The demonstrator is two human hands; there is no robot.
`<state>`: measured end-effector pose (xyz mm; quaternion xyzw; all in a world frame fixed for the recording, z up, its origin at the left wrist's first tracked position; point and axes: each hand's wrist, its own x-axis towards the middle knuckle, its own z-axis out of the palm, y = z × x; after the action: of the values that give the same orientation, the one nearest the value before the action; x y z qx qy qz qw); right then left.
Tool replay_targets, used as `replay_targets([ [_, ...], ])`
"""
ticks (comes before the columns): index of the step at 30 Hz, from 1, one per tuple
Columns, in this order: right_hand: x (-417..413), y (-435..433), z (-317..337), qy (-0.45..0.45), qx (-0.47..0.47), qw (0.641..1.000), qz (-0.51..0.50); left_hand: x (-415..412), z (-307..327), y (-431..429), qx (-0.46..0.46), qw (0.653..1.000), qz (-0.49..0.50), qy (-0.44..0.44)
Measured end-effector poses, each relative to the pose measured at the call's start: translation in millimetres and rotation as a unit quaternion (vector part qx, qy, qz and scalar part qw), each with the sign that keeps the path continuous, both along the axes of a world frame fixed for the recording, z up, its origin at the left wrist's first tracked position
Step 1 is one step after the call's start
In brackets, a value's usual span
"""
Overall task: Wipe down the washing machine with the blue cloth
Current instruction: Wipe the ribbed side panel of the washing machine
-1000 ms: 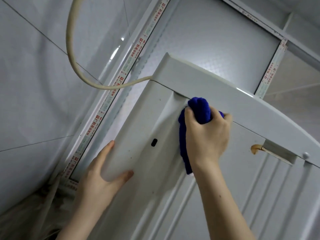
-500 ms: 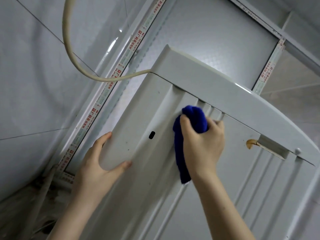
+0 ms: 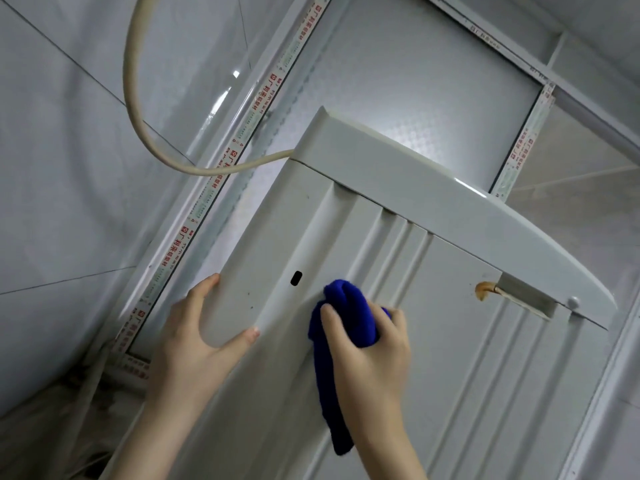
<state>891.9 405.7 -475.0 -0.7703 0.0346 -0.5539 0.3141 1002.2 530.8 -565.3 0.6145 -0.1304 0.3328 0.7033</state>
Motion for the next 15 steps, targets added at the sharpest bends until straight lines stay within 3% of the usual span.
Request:
replay_targets([
  [4, -19.3, -12.7, 37.8, -0.117, -0.059, 0.99, -0.06, -14.1, 13.8, -22.1, 0.046, 0.981, 0.164, -0.098],
  [10, -19.6, -45.4, 91.9, -0.154, -0.174, 0.957, -0.174, -20.6, 13.9, -42.1, 0.089, 0.963, 0.197, -0.16],
  [15, -2.5, -54.4, 69.8, -0.12, -0.24, 0.922, -0.279, -20.9, 10.5, -57.7, 0.122, 0.945, 0.175, -0.249],
])
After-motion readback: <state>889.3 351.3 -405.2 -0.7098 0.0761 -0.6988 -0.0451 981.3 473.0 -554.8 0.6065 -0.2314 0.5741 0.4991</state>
